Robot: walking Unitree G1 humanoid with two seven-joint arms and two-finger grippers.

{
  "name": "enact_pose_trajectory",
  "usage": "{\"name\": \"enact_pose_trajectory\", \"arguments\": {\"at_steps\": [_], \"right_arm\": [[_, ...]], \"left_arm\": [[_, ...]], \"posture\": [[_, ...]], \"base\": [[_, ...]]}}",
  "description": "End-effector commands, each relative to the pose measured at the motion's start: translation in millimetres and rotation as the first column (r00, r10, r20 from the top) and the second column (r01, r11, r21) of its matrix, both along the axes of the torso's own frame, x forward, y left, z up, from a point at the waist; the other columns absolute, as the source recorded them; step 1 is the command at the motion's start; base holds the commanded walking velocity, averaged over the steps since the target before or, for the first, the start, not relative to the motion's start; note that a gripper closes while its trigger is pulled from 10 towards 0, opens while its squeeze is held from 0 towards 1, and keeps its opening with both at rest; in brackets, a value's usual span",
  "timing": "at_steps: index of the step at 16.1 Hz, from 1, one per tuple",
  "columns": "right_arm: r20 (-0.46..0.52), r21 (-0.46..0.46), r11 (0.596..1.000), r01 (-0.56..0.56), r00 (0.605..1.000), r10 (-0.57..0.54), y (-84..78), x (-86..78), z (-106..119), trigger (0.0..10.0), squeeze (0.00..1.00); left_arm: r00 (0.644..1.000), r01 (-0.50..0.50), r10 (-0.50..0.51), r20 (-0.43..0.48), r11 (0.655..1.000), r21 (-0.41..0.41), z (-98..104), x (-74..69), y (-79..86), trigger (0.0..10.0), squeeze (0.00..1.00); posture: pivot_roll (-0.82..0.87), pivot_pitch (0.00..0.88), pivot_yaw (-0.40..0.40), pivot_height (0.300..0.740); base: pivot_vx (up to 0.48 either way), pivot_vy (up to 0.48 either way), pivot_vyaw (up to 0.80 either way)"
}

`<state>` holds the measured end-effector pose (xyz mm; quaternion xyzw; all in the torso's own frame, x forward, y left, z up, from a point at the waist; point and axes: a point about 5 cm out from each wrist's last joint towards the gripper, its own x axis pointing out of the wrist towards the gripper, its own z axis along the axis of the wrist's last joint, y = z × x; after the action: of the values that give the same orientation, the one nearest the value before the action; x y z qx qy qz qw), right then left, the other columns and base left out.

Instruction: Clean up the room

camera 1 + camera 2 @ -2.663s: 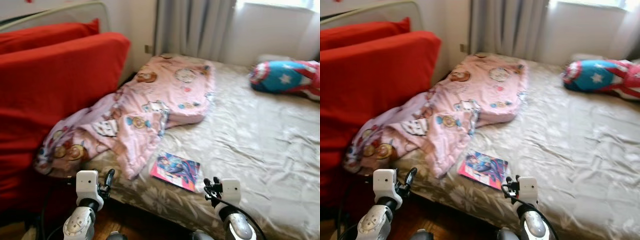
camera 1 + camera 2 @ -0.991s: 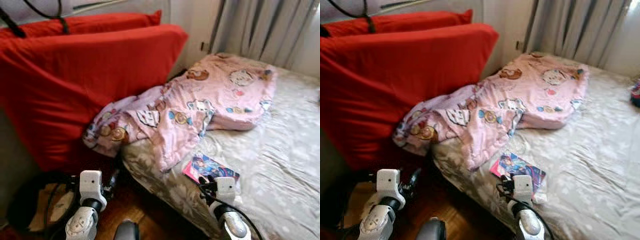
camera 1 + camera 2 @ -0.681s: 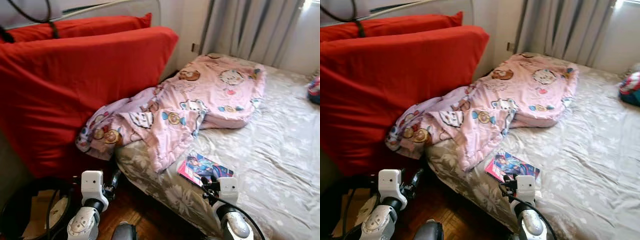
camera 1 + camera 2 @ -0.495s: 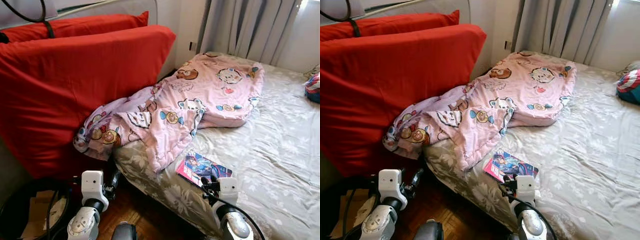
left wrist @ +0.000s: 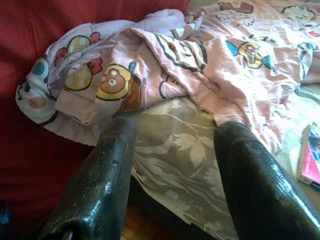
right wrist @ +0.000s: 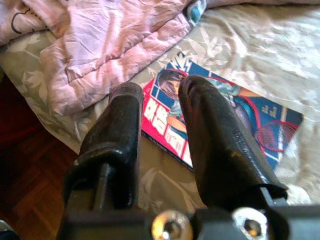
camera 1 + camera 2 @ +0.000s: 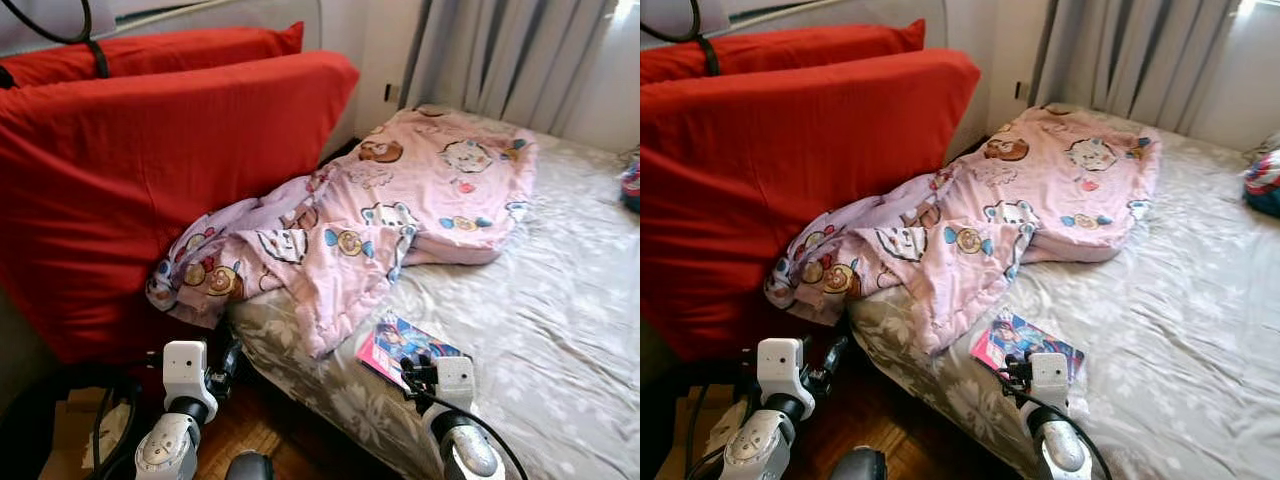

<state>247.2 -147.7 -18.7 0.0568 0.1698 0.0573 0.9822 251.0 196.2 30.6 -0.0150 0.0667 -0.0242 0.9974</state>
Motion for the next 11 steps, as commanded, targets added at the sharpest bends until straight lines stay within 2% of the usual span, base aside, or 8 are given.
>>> {"name": "enact_pose_trajectory", "arguments": {"at_steps": [1,11], "right_arm": [[0.0,0.005,1.0,0.009,1.0,-0.009,-0.5,-0.5,-0.5,10.0,0.0],[0.0,-0.002,1.0,0.019,1.0,-0.019,-1.4,-1.0,-1.1,10.0,0.0]], "left_arm": [[1.0,0.007,-0.007,-0.005,1.0,-0.004,0.7,1.4,-0.2,10.0,0.0],[1.0,0.012,-0.012,-0.005,1.0,-0.007,1.1,1.7,-1.5,10.0,0.0]], "posture": [[0.03,0.014,-0.033,0.611],[0.03,0.018,-0.032,0.611]], "base": [[0.281,0.0,0.0],[0.256,0.0,0.0]]}}
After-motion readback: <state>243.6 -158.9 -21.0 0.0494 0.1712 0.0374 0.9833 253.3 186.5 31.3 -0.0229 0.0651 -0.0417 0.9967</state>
